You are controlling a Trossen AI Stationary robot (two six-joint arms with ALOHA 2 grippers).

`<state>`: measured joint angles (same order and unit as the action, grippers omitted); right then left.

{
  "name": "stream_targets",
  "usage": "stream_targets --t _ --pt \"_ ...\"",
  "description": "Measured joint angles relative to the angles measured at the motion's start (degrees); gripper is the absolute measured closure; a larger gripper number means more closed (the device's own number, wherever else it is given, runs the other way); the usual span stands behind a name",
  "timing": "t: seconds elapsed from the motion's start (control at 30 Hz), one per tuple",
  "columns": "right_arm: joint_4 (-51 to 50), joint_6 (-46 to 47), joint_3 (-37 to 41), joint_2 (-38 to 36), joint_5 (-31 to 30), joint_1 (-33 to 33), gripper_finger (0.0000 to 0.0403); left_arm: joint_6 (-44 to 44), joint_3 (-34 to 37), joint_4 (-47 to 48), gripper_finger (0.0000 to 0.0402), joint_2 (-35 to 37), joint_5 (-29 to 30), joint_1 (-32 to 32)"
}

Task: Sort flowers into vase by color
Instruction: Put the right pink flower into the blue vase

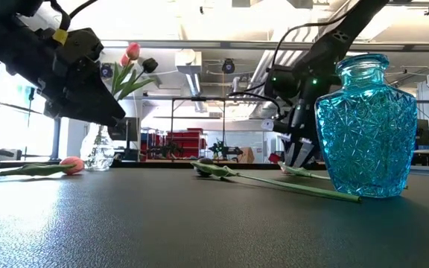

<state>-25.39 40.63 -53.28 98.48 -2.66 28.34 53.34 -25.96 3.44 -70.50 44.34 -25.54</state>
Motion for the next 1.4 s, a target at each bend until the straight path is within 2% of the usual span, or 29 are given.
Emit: stream_targets --t 0.2,0.4,0.6,0.73,0.87,1.0,1.1,1.27,1.4 --pt "-0.09 -2.01 0.02 0.09 -0.87 -0.12 0.0395 0.0 0.0 -0.19 0.0227 0.0 0.39 0.02" --pt "0.85 -3.32 0.04 -2.69 -7.79 -2.83 0.0399 -3.6 0.0 -1.92 0.0227 0.0 1.41 0.02" --pt "3.53 -3.8 0.04 -11.13 -11.48 -6.28 0.0401 -12.99 0.0 -10.28 0.0227 0.0 3.02 0.62" --pt "6.39 -5.69 0.04 -18.33 -14.89 -11.04 0.0402 -22.15 0.0 -20.57 0.0227 -0.23 -2.56 2.79" --pt "8.43 -5.56 0.04 -24.78 -21.61 -18.33 0.0402 -29.3 0.0 -31.03 0.0227 -1.73 -5.3 4.38" --pt "10.26 -7.72 0.04 -30.78 -30.47 -26.37 0.0402 -31.43 0.0 -33.86 0.0227 -3.19 -6.31 5.45" --pt "13.12 -8.86 0.07 -35.55 -34.6 -30.8 0.0402 -31.45 0.0 -33.73 0.0227 -3.78 -6.27 6.32" --pt "20.77 -13.38 0.07 -41.68 -34.8 -35.63 0.0403 -29.64 0.0 -33.78 0.0227 -4.74 -6.24 7.93" --pt "25.13 -15.52 0.04 -43.5 -32.95 -39.18 0.0403 -29.42 0.0 -33.85 0.0227 -5.58 -6.21 8.35"
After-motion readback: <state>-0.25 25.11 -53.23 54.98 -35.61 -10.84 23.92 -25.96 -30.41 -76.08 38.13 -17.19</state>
